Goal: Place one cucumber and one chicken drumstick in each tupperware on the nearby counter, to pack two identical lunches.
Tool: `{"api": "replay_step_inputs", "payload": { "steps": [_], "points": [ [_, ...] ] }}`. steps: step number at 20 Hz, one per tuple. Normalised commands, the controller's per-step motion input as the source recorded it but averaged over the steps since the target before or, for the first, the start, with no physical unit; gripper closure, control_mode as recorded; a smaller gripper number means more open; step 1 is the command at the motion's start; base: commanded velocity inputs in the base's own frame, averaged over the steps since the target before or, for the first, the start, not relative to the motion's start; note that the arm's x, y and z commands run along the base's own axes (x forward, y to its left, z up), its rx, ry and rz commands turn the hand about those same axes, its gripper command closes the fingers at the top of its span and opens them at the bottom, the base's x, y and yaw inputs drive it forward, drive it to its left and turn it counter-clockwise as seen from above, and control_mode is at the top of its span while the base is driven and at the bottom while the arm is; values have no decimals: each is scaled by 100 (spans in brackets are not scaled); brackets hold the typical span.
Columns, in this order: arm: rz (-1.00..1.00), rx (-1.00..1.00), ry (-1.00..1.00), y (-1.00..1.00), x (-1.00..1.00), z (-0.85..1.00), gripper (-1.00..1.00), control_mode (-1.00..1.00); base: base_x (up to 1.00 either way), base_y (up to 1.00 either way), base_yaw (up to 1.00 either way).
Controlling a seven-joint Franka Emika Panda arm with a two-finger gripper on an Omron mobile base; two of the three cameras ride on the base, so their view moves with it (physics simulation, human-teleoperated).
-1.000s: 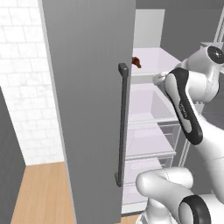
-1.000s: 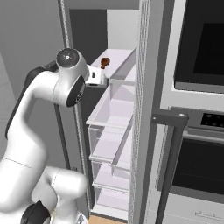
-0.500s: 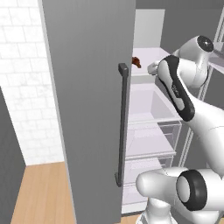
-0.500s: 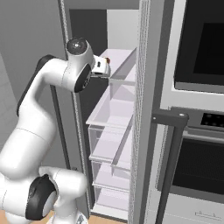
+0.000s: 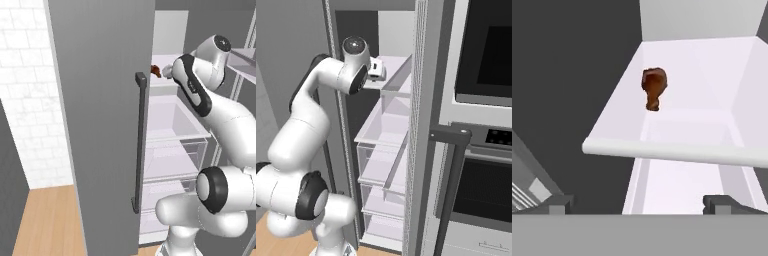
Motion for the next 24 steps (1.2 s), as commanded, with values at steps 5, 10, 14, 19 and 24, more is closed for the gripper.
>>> {"api": "replay_step_inputs", "payload": {
  "steps": [5,10,14,19,24],
  "points": [
    [3,0,0,-18,58,-2,-100,-100,0,0,0],
    [1,0,0,-10,56,-7,-100,-100,0,0,0],
    [0,0,0,0,32,-8,-100,-100,0,0,0],
    [5,0,0,0,20,-9,-100,-100,0,0,0],
    [12,-1,-5,5,15,-19,-100,-100,0,0,0]
  ]
}}
